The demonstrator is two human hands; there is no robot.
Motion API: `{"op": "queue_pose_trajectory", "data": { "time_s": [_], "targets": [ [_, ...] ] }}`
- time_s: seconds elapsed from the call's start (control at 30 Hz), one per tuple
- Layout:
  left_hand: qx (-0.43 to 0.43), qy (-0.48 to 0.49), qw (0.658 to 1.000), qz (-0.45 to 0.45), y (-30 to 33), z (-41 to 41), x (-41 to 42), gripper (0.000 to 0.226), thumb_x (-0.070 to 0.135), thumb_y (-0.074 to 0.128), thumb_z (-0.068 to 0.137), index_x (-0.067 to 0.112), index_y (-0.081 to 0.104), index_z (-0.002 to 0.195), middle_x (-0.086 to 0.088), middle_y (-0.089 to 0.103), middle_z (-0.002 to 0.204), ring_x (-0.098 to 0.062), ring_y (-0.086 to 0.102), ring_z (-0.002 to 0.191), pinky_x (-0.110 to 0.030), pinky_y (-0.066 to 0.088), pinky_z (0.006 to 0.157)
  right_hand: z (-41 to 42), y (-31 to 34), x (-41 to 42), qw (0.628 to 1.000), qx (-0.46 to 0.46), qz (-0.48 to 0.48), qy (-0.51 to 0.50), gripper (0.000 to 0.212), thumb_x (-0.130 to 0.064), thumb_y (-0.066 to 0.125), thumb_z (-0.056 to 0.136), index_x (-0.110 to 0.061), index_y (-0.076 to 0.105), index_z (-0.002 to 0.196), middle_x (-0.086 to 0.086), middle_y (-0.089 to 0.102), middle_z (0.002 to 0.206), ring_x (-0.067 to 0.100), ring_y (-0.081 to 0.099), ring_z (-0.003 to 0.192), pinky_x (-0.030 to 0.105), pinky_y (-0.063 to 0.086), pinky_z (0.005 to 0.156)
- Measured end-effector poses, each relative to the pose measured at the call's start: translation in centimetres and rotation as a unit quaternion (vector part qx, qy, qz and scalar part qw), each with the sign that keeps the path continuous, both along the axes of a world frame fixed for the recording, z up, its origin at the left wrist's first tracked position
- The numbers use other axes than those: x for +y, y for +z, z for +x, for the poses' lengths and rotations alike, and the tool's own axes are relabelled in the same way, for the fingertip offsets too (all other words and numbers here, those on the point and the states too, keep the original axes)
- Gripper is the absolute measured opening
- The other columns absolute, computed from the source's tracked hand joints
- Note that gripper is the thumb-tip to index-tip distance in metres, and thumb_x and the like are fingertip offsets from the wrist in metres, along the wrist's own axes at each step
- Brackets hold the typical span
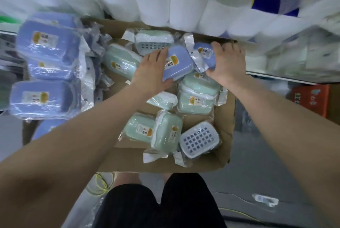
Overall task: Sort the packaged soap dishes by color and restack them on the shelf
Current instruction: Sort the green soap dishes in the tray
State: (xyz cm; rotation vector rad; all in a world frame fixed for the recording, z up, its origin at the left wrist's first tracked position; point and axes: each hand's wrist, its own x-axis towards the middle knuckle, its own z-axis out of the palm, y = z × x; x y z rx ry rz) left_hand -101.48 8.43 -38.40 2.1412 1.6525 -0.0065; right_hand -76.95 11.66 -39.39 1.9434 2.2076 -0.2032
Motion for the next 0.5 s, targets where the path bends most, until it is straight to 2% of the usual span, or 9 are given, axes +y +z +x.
{"op": "queue_pose_trajectory", "data": {
  "time_s": [0.17, 0.27, 0.37, 0.43, 0.5],
  "targets": [
    [-0.061, -0.008, 0.995, 0.077, 3.2, -1.6, -2.0, 0.082, 0.026, 0.072, 0.073, -0.004, 0.038, 0.141, -0.022, 0.049, 0.133, -0.041, 0.047, 0.120, -0.046, 0.038, 0.105, -0.4, 2.8, -2.1, 0.999, 0.009, 0.042, -0.025, 0.080, -0.041, 0.078, 0.068, -0.014, 0.044, 0.136, 0.021, 0.054, 0.118, 0.038, 0.050, 0.111, 0.044, 0.039, 0.089],
    [-0.077, -0.005, 0.993, 0.094, 5.5, -2.6, -3.4, 0.082, 0.024, 0.071, 0.072, -0.002, 0.037, 0.142, -0.021, 0.047, 0.136, -0.040, 0.046, 0.121, -0.046, 0.039, 0.105, -0.9, 4.5, -4.3, 0.992, 0.042, 0.083, -0.081, 0.079, -0.043, 0.074, 0.066, -0.014, 0.048, 0.135, 0.021, 0.056, 0.115, 0.040, 0.052, 0.106, 0.044, 0.042, 0.082],
    [-0.090, -0.026, 0.991, 0.098, 7.1, -4.4, -5.9, 0.083, 0.027, 0.070, 0.072, 0.001, 0.036, 0.143, -0.021, 0.045, 0.137, -0.039, 0.045, 0.123, -0.048, 0.039, 0.106, -1.9, 5.9, -7.1, 0.979, 0.105, 0.098, -0.142, 0.082, -0.048, 0.061, 0.069, -0.016, 0.043, 0.143, 0.022, 0.055, 0.111, 0.041, 0.052, 0.097, 0.045, 0.043, 0.080],
    [-0.095, -0.044, 0.989, 0.100, 7.8, -6.2, -8.2, 0.083, 0.027, 0.070, 0.069, 0.002, 0.038, 0.141, -0.021, 0.046, 0.135, -0.039, 0.046, 0.122, -0.049, 0.041, 0.104, -3.0, 6.5, -9.1, 0.969, 0.157, 0.100, -0.164, 0.083, -0.045, 0.064, 0.074, -0.015, 0.038, 0.147, 0.023, 0.055, 0.110, 0.042, 0.051, 0.095, 0.044, 0.041, 0.084],
    [-0.094, -0.055, 0.989, 0.100, 8.5, -8.8, -11.1, 0.081, 0.028, 0.070, 0.068, 0.004, 0.041, 0.140, -0.019, 0.047, 0.132, -0.038, 0.049, 0.118, -0.047, 0.044, 0.101, -4.4, 7.1, -11.4, 0.960, 0.209, 0.084, -0.169, 0.085, -0.051, 0.064, 0.076, -0.015, 0.035, 0.148, 0.024, 0.052, 0.125, 0.043, 0.048, 0.110, 0.045, 0.040, 0.095]
  ]
}}
